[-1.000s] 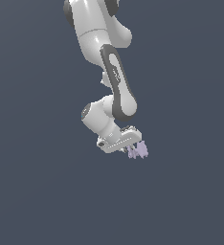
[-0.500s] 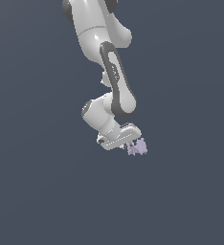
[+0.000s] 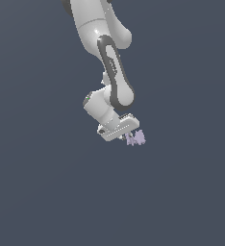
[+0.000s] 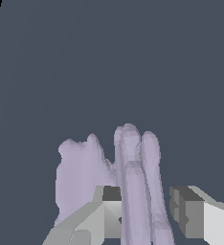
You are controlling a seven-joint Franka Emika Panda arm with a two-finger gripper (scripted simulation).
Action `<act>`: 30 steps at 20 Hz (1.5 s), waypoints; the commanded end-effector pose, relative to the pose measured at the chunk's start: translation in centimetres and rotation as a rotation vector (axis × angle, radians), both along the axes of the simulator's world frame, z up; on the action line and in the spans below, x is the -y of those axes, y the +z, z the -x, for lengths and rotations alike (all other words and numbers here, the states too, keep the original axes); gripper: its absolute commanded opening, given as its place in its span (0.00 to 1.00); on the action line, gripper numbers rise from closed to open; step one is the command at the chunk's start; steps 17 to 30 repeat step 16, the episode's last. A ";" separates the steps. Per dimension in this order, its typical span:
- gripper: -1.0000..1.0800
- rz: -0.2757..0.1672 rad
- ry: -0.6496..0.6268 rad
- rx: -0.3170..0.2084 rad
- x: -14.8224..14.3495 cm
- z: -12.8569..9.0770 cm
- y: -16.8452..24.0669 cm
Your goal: Pick up the object and move it to a goal position.
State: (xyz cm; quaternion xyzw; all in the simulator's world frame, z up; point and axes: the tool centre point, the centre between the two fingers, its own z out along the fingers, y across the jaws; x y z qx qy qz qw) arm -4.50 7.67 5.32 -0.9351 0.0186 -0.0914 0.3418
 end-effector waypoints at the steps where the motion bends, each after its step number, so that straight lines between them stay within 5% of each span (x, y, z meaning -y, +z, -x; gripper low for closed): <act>1: 0.00 0.001 0.000 0.000 0.1 1.7 0.0; 12: 0.00 -0.002 0.000 0.001 0.4 6.1 0.2; 30: 0.00 -0.003 -0.001 0.002 0.4 6.4 0.2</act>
